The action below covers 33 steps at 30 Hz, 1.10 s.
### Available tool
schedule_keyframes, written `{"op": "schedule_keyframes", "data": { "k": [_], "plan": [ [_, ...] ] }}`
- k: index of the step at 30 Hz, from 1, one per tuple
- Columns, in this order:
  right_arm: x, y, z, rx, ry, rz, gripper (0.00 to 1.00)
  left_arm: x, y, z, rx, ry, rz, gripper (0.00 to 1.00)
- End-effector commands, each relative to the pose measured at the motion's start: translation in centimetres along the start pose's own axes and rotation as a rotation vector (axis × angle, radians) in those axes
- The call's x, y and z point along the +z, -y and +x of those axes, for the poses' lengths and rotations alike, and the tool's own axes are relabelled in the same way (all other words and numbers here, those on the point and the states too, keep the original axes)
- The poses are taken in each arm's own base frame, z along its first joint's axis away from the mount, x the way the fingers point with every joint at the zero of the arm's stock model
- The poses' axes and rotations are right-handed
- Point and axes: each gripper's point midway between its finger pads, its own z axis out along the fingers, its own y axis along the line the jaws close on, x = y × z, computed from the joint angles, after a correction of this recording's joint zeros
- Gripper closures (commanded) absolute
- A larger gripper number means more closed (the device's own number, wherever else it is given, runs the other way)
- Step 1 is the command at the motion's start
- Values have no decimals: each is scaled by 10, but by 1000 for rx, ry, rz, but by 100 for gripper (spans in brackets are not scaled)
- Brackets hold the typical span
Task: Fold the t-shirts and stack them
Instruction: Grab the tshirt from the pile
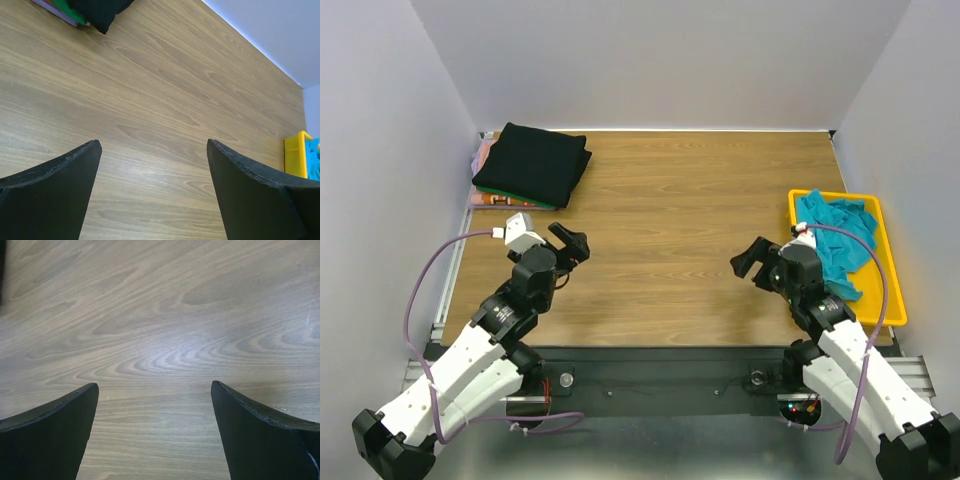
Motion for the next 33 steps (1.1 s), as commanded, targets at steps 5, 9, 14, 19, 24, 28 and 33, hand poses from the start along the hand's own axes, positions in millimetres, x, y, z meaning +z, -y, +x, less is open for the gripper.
{"op": "schedule_keyframes", "data": {
  "k": [5, 9, 14, 19, 24, 28, 33],
  "plan": [
    [-2, -19, -72, 5, 174, 78, 0, 2, -7, -3, -21, 38, -33, 2],
    [19, 4, -103, -8, 202, 334, 0, 5, -8, 0, -7, 26, -50, 2],
    [55, 65, -150, 163, 134, 507, 0, 9, -11, 3, 16, 8, -92, 1],
    [43, 155, -175, 358, 146, 669, 0, 15, -13, 8, 51, -18, -125, 2],
    [29, 210, -167, 368, 147, 857, 0, 19, -12, 12, 55, -19, -122, 2],
    [39, 229, -138, 393, 56, 897, 0, 19, -13, 9, 58, -10, -132, 2],
    [58, 253, -118, 386, -26, 970, 0, 18, -18, 8, 51, 4, -142, 2]
  ]
}}
